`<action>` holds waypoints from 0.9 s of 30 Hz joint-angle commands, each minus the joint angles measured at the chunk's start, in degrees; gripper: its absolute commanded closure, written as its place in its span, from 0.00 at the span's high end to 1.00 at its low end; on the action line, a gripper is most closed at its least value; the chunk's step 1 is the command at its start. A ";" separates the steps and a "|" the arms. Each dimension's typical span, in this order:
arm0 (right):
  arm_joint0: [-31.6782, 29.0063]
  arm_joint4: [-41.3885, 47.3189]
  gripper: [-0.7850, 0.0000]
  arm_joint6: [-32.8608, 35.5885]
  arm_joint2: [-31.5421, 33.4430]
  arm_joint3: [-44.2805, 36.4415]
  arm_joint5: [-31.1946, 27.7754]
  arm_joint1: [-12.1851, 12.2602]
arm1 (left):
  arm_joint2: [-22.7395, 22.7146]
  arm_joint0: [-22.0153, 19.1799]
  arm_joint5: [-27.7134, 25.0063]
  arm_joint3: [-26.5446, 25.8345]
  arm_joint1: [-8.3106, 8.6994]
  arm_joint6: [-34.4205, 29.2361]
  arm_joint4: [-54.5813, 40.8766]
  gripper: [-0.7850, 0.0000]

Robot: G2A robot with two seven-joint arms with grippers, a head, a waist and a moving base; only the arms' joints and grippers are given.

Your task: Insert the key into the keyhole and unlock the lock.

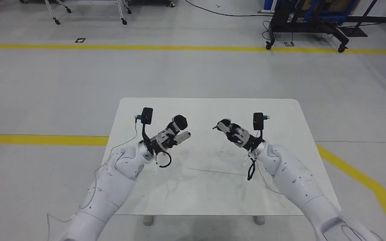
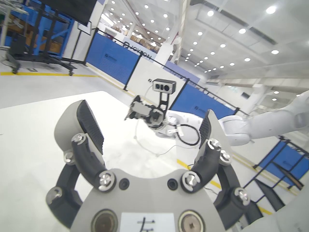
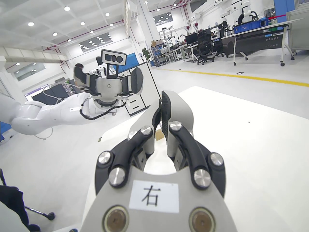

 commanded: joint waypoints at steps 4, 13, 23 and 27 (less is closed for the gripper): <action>1.20 4.55 0.00 0.55 -3.06 -0.09 0.00 0.11 | 4.12 -3.42 -0.01 3.42 -0.19 -13.88 -19.36 1.00; 0.73 5.00 0.00 1.13 -2.93 -0.31 1.40 0.08 | 2.33 -5.82 -0.01 8.38 -1.79 -29.12 -24.28 1.00; -0.45 17.01 0.00 9.17 -3.00 -2.34 0.00 -0.84 | 2.18 -6.09 -0.01 9.88 -4.54 -26.12 -15.70 0.83; -0.36 19.68 0.00 11.82 -3.16 -2.89 0.00 -1.05 | 2.76 -6.66 -0.01 10.84 -5.39 -23.88 -12.75 0.72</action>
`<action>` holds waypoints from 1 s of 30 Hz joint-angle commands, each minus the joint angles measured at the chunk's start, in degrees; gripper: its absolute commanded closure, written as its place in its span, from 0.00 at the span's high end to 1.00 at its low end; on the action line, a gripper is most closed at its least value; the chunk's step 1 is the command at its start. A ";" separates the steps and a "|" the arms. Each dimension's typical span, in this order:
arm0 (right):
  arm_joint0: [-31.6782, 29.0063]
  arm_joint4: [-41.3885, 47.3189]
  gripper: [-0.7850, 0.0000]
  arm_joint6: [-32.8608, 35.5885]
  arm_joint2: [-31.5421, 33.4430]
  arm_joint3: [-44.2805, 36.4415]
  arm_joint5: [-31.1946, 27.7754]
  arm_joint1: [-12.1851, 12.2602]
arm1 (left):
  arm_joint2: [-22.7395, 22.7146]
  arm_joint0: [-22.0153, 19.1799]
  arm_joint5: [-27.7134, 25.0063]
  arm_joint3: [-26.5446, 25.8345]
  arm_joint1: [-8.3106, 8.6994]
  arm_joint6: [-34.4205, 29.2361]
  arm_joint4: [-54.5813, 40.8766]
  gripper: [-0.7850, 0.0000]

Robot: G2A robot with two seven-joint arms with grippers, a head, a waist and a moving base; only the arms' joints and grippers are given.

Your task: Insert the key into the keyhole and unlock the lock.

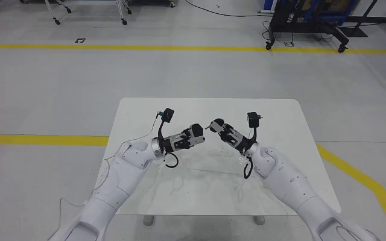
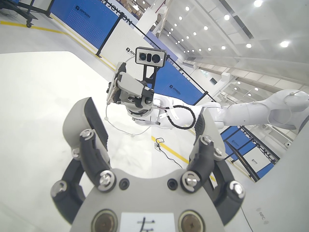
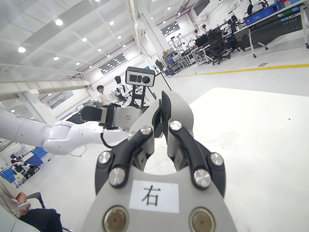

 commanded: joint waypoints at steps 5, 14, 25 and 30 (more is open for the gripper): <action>-0.08 3.41 0.00 3.37 0.22 -0.57 0.00 0.02 | 0.66 -0.58 0.00 1.03 -0.78 3.03 3.17 0.47; -0.28 6.69 0.00 6.97 0.41 -1.46 0.00 -0.07 | 0.89 -0.92 0.00 2.48 -0.98 6.15 5.30 0.42; -0.40 10.92 0.00 12.33 0.76 -2.62 0.00 0.27 | 1.86 -1.87 0.00 3.76 -0.99 7.95 6.20 0.16; -0.40 11.94 0.00 14.38 0.87 -2.77 0.00 0.36 | 1.99 -2.08 0.00 3.84 -0.83 8.48 6.40 0.13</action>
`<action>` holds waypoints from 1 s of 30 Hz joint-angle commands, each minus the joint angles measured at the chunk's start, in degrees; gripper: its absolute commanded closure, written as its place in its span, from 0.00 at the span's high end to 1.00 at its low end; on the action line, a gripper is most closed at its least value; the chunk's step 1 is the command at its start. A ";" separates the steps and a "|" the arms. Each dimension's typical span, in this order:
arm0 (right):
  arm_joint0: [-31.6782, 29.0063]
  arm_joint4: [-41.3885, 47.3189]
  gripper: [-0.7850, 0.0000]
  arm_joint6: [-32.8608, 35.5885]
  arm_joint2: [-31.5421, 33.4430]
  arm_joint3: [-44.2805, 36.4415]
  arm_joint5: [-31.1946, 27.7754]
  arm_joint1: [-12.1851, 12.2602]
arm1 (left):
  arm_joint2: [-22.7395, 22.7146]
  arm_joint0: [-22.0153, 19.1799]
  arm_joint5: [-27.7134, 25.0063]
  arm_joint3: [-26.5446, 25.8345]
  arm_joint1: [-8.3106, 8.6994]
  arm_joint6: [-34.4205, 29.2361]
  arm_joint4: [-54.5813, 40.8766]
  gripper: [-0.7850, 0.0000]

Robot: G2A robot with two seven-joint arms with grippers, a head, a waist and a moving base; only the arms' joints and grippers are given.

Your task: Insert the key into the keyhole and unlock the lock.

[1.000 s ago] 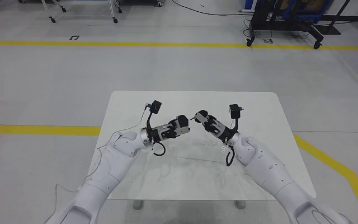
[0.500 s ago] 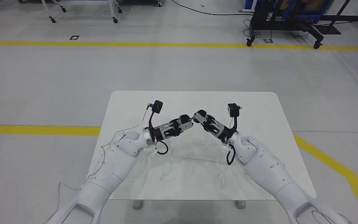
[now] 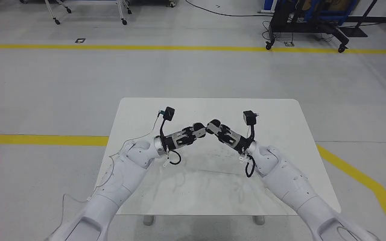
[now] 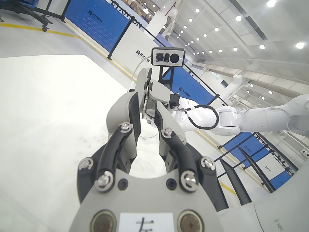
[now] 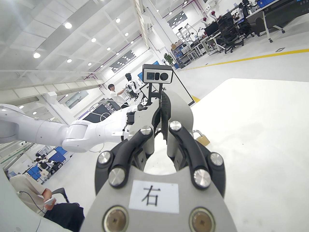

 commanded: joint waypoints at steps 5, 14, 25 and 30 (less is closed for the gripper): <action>0.33 0.36 0.00 2.78 -0.22 0.04 0.00 0.00 | 0.44 -0.16 0.00 -0.18 0.23 0.17 0.62 0.00; 0.09 1.12 0.00 4.46 0.37 -0.33 0.00 0.16 | 0.31 -0.16 0.00 -0.37 0.86 1.46 1.33 0.00; -0.41 2.13 0.13 5.90 1.16 -0.98 0.00 0.40 | -0.58 0.73 0.00 -1.80 2.24 3.09 2.63 0.00; -0.73 2.59 0.06 6.62 1.64 -1.40 0.00 0.57 | -0.41 0.95 0.00 -2.64 2.76 3.96 3.45 0.00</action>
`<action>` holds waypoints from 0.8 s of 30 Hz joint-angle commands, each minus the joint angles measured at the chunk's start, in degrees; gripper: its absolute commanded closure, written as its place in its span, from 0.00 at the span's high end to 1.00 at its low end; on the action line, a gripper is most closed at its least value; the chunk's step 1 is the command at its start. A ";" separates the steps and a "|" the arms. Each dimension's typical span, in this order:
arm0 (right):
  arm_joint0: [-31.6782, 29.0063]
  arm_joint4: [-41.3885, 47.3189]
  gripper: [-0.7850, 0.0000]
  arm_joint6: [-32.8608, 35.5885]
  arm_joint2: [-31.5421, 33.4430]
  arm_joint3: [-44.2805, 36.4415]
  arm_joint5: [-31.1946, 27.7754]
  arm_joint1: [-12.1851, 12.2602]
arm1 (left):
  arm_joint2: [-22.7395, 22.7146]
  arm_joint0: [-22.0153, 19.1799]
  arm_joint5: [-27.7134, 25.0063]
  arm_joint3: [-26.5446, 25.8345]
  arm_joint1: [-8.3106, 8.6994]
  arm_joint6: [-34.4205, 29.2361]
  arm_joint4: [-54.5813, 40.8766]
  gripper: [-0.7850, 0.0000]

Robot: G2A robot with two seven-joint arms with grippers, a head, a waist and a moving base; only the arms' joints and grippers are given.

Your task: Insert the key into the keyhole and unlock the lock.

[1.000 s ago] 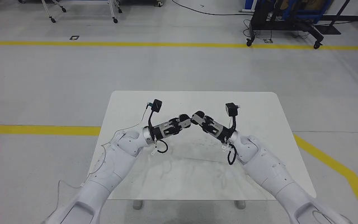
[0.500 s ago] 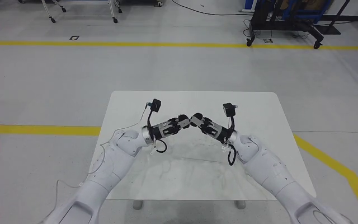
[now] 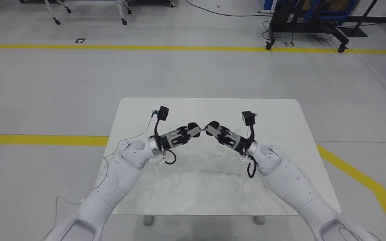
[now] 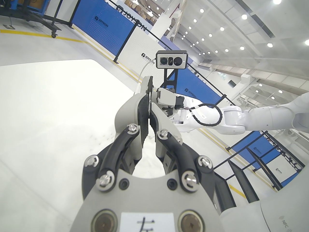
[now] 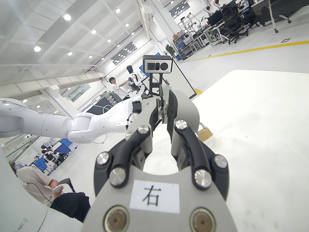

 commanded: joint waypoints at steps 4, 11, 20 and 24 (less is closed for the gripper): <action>-0.20 0.51 0.23 0.69 0.36 -0.17 0.00 0.10 | 0.54 0.09 0.00 -0.66 0.43 0.88 0.47 0.00; -0.01 -0.12 0.79 6.17 1.25 -0.25 0.00 1.05 | 0.52 -0.15 0.00 -1.93 1.44 1.58 2.67 0.00; -2.05 4.09 0.76 16.75 4.04 -3.40 0.00 3.82 | 2.66 -0.84 0.00 -3.78 3.33 -0.63 6.30 0.00; -2.13 5.84 0.50 20.40 4.06 -3.81 0.00 4.36 | 4.50 -2.21 0.00 -4.13 4.09 -3.95 6.07 0.00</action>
